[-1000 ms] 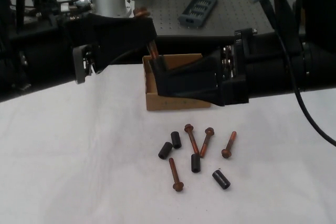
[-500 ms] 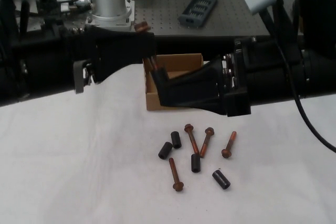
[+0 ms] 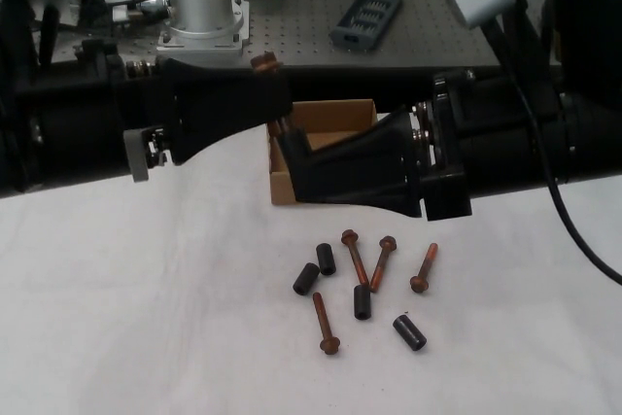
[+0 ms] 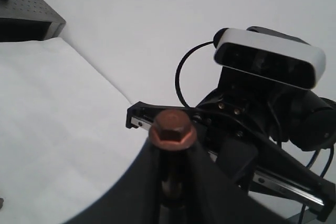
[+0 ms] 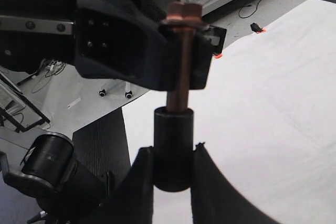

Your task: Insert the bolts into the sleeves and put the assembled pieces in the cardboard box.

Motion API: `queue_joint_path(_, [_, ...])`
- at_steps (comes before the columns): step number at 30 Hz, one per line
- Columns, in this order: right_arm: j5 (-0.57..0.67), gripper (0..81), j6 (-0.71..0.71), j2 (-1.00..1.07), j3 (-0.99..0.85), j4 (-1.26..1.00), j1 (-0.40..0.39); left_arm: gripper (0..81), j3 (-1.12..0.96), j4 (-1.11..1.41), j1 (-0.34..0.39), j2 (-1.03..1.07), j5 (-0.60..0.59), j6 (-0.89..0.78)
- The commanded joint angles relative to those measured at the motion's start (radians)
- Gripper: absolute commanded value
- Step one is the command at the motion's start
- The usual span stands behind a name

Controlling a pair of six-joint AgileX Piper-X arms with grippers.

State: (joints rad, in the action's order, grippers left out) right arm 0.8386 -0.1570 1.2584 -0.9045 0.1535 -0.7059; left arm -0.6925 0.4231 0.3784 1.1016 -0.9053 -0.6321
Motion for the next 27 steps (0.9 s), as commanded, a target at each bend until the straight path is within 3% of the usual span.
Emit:
queue_joint_path(1, [0.009, 2.9, 0.018, -0.015, -0.017, -0.034, 0.008, 2.0, 0.002, -0.015, 0.0, 0.001, -0.05, 0.012])
queue_joint_path(3, [0.009, 2.9, 0.017, -0.015, -0.017, -0.028, 0.008, 11.6, 0.002, 0.019, 0.0, 0.001, -0.057, 0.012])
queue_joint_path(8, [0.009, 2.9, 0.017, -0.015, -0.017, -0.025, 0.008, 51.9, -0.002, 0.096, 0.0, 0.001, -0.068, -0.057])
queue_joint_path(9, [0.009, 2.9, 0.017, -0.015, -0.017, -0.025, 0.008, 55.0, -0.005, 0.095, 0.0, 0.001, -0.066, -0.078])
queue_joint_path(19, [0.009, 2.9, 0.017, -0.015, -0.017, -0.025, 0.008, 51.5, -0.004, 0.095, -0.016, 0.001, -0.04, -0.072])
queue_joint_path(27, [-0.15, 2.9, 0.024, 0.003, -0.024, -0.009, 0.044, 50.8, -0.004, -0.066, -0.164, -0.081, -0.044, -0.039])
